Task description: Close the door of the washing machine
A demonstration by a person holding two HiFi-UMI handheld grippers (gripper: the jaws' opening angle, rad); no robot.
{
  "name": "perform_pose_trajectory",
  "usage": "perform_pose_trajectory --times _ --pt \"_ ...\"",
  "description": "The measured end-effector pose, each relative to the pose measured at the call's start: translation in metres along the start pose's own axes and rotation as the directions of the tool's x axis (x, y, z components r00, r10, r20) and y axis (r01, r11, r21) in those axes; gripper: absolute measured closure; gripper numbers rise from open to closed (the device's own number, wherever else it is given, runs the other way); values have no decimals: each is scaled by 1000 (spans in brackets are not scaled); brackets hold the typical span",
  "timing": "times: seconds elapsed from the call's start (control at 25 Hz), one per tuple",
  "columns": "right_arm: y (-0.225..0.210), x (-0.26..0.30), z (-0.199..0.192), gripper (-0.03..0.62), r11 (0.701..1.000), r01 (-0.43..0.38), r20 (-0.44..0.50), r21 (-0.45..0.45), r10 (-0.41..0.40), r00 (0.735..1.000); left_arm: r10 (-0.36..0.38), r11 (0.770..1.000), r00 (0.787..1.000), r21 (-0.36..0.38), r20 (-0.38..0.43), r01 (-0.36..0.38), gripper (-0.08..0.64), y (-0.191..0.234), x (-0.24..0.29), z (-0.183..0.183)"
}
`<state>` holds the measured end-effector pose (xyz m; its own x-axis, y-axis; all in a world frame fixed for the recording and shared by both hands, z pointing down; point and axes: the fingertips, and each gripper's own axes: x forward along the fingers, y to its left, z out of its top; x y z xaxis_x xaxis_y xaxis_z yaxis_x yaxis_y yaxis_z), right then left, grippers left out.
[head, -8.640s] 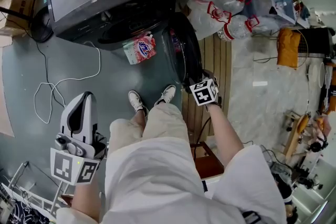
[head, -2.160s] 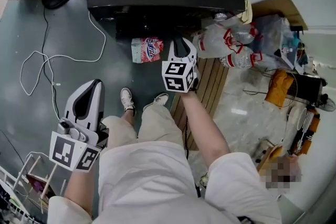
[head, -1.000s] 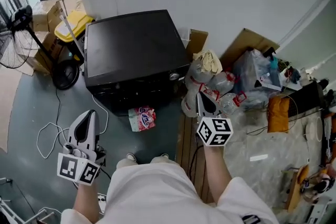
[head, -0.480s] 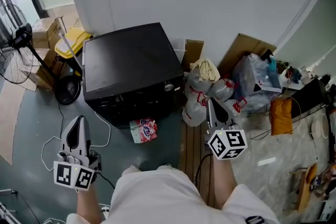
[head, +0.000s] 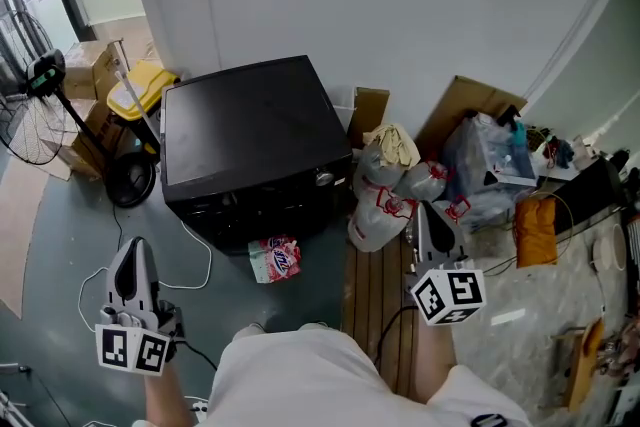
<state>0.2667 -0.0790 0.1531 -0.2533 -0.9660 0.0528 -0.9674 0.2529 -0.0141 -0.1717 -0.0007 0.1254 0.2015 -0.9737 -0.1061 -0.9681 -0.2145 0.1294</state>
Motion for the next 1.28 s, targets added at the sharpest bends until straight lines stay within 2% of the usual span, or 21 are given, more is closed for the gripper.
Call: perform_pose_trajectory --times 0.48,0.88,1.28 --pt "9 -8 2 595 997 75 -21 -34 -76 997 81 996 996 26 -43 -80 557 40 -26 0" --pt "51 0 10 595 996 73 14 -43 -73 997 -16 1000 1000 8 -24 16 557 42 -10 0" --pt "83 1 3 595 994 87 0 -71 -88 996 -25 1000 999 0 -38 25 555 71 -22 -4"
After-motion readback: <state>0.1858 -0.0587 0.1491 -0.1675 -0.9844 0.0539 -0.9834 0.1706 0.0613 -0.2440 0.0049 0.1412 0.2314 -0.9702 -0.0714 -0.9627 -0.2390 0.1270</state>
